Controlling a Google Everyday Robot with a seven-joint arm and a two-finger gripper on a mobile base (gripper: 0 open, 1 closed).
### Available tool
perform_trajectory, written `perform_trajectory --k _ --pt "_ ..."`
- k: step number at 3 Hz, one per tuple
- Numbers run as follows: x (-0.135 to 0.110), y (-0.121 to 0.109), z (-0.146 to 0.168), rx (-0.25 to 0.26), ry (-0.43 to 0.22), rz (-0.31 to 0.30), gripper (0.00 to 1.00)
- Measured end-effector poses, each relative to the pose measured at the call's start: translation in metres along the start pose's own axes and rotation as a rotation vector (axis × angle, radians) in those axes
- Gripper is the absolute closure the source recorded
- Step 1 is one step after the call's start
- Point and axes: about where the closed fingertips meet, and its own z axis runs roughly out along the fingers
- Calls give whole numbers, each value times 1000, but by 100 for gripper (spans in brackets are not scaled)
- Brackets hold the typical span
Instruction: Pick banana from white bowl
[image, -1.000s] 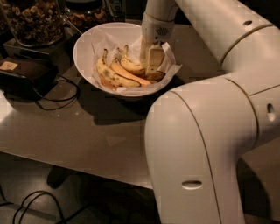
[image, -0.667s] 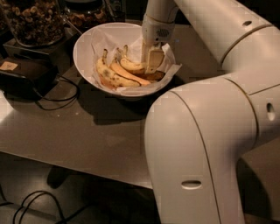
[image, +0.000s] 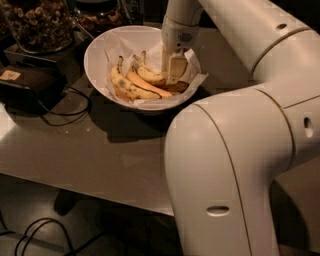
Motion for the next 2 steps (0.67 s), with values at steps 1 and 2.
perform_trajectory --k 1,2 --pt "-4 -9 -2 47 -10 -18 100" --pt "-8 -8 -15 84 -27 -60 100"
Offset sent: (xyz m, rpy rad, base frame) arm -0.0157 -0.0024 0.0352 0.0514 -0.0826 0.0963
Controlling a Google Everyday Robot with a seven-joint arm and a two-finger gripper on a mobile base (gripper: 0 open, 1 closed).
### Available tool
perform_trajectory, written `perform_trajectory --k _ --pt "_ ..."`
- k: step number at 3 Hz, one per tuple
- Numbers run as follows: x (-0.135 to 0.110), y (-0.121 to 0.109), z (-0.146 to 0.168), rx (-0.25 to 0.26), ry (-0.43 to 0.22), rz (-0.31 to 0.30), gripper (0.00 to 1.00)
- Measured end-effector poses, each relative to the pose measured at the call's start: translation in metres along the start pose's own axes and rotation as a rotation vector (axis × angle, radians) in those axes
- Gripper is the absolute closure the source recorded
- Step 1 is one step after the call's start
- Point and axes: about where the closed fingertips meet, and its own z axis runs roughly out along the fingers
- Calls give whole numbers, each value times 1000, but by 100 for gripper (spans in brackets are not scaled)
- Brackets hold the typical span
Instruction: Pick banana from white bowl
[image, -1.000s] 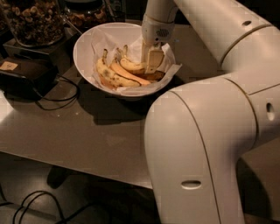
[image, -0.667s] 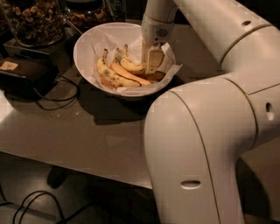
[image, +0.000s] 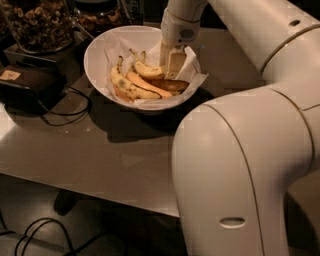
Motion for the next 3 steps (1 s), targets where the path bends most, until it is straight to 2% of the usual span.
perform_trajectory --k 2,3 --pt "-5 9 -12 10 -16 -74 100" --pt "-4 20 -25 44 -48 -108 100"
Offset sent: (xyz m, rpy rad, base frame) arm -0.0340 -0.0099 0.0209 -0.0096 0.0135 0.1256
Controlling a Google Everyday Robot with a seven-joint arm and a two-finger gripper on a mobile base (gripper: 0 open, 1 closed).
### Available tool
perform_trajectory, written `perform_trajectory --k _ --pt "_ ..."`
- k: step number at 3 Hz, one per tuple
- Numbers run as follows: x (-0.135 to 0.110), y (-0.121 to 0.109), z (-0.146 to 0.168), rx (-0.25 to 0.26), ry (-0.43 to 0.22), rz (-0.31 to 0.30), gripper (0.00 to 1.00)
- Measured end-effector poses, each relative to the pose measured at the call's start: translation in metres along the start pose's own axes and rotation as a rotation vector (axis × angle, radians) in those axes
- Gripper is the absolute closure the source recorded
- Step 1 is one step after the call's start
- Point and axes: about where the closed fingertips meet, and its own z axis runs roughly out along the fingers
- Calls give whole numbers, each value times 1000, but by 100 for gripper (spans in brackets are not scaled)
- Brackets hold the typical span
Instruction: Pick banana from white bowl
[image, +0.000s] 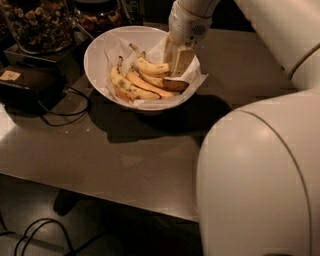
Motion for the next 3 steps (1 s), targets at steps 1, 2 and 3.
perform_trajectory --k 1,2,3 --pt "0 1 -1 1 -1 -1 100" --pt "-8 13 -15 12 8 21 100" --pt "-36 56 -46 30 -26 -20 100"
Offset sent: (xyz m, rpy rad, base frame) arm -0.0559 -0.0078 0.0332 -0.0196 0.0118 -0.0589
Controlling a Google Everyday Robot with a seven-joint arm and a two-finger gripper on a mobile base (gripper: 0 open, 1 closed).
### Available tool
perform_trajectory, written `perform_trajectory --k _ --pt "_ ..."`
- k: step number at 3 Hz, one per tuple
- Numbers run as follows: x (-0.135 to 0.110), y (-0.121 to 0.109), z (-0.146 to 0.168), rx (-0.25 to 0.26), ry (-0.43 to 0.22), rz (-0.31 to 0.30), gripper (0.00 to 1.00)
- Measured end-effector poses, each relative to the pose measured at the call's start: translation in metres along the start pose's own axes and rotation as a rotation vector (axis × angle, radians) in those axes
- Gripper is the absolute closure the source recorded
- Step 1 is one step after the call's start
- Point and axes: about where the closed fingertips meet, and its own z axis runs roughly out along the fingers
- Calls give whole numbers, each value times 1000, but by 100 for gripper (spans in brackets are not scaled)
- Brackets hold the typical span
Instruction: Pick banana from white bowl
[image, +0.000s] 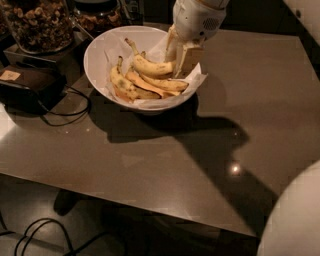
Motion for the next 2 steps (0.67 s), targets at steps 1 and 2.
perform_trajectory --k 1,2 --pt "-1 -2 -1 13 0 -1 100" --pt "-9 6 -6 18 21 -2 100"
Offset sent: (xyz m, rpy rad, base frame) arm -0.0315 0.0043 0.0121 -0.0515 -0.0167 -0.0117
